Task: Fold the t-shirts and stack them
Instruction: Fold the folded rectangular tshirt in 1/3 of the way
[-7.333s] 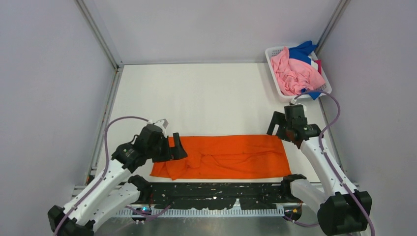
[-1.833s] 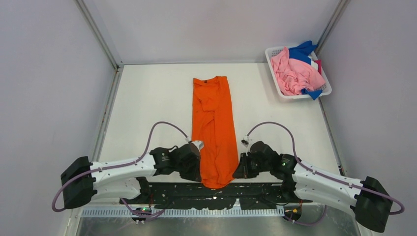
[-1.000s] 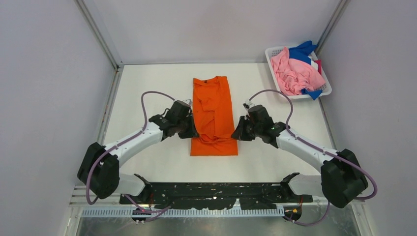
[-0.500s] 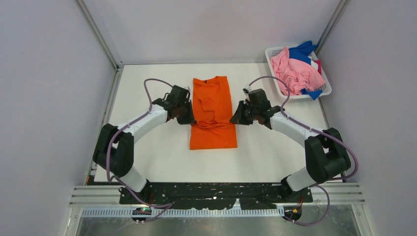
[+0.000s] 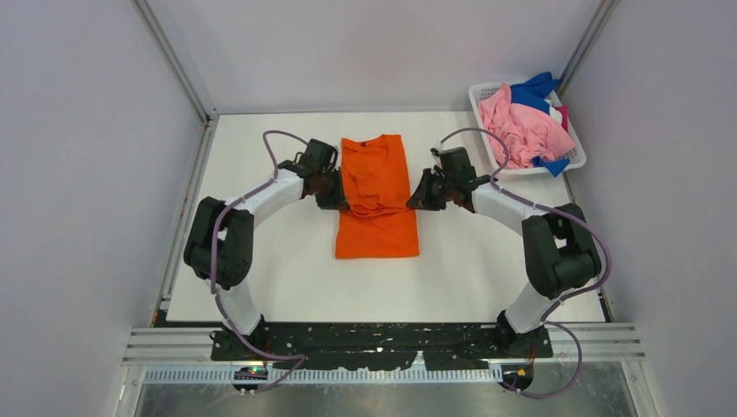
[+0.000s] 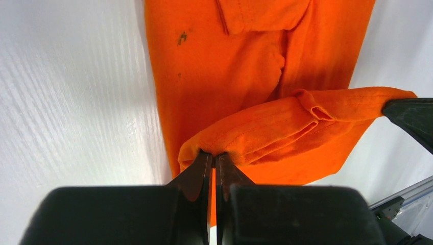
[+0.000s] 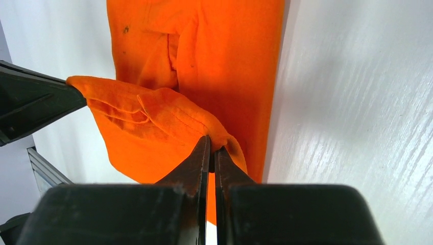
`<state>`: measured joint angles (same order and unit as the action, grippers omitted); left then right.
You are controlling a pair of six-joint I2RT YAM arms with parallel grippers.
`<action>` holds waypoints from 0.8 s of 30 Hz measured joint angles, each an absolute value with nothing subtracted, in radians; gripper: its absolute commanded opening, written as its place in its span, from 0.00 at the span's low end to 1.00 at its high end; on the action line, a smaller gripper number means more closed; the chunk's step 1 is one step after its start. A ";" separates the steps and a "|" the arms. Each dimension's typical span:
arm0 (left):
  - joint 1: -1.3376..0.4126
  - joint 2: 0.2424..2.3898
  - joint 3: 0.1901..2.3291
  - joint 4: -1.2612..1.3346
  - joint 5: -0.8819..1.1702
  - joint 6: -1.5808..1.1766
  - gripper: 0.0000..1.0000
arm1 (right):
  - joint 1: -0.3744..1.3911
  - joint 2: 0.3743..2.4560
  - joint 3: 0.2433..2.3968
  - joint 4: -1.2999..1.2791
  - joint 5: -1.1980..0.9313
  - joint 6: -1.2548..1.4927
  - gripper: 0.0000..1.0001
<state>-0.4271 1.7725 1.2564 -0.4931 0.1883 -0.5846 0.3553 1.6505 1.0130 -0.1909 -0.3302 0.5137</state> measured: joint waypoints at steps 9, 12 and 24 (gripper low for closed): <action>-0.405 1.884 1.320 -0.518 0.212 -0.583 0.35 | 0.337 1.747 1.051 -0.169 -0.335 0.522 0.17; -0.390 1.900 1.343 -0.517 0.223 -0.585 0.55 | 0.329 1.787 1.083 -0.167 -0.335 0.528 0.36; -0.327 1.806 1.332 -0.476 0.250 -0.604 1.00 | 0.271 1.752 1.123 -0.143 -0.336 0.542 0.96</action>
<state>-0.3267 1.8065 1.3319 -0.4763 0.2501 -0.6037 0.2707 1.7523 1.1233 -0.1432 -0.3363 0.5415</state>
